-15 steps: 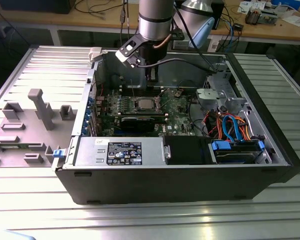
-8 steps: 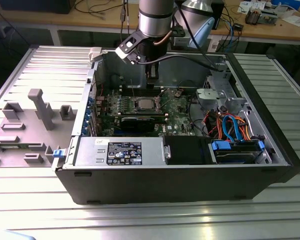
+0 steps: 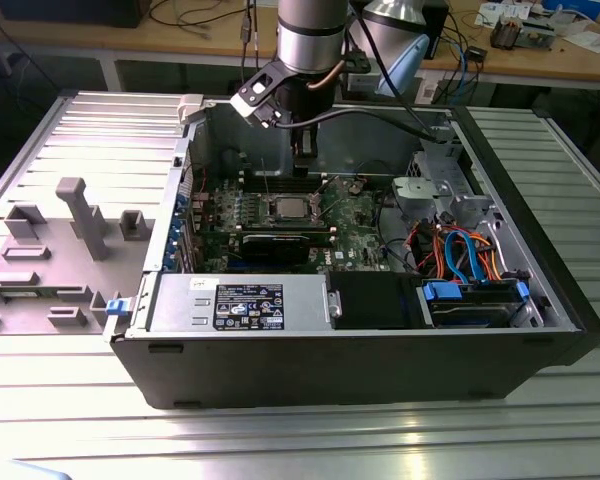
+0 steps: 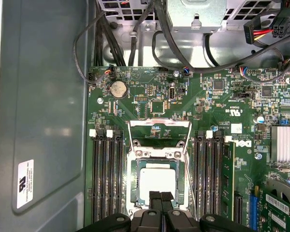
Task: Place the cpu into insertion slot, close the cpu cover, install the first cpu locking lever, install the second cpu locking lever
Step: 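Close the cpu cover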
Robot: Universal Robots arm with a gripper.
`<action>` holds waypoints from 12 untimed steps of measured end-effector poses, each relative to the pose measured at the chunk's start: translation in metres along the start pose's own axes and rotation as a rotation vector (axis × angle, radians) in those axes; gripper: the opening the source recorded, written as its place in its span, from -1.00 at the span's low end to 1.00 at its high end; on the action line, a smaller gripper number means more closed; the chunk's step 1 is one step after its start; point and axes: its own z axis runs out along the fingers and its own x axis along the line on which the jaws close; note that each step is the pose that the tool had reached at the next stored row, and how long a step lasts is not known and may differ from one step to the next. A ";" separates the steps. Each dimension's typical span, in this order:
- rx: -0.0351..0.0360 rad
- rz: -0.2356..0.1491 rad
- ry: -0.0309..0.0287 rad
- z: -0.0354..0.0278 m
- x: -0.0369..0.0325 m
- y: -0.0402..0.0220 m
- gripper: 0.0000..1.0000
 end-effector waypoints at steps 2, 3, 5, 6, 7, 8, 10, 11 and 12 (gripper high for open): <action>0.0001 0.000 -0.0001 0.0000 0.0000 0.0005 -0.79; 0.0001 0.000 -0.0001 -0.0001 -0.0001 0.0008 -0.79; 0.0001 0.000 -0.0001 0.0000 -0.0001 0.0035 -0.79; 0.0001 0.000 -0.0001 0.0000 -0.0001 0.0045 -0.79; 0.0002 0.000 -0.0001 0.0000 -0.0002 0.0053 -0.79; 0.0002 0.000 -0.0001 0.0000 -0.0002 0.0059 -0.79; 0.0004 0.000 -0.0010 -0.0008 -0.0001 0.0060 -0.79; 0.0002 0.000 -0.0011 -0.0018 0.0000 0.0060 -0.79; 0.0002 0.000 -0.0010 -0.0020 -0.0001 0.0060 -0.79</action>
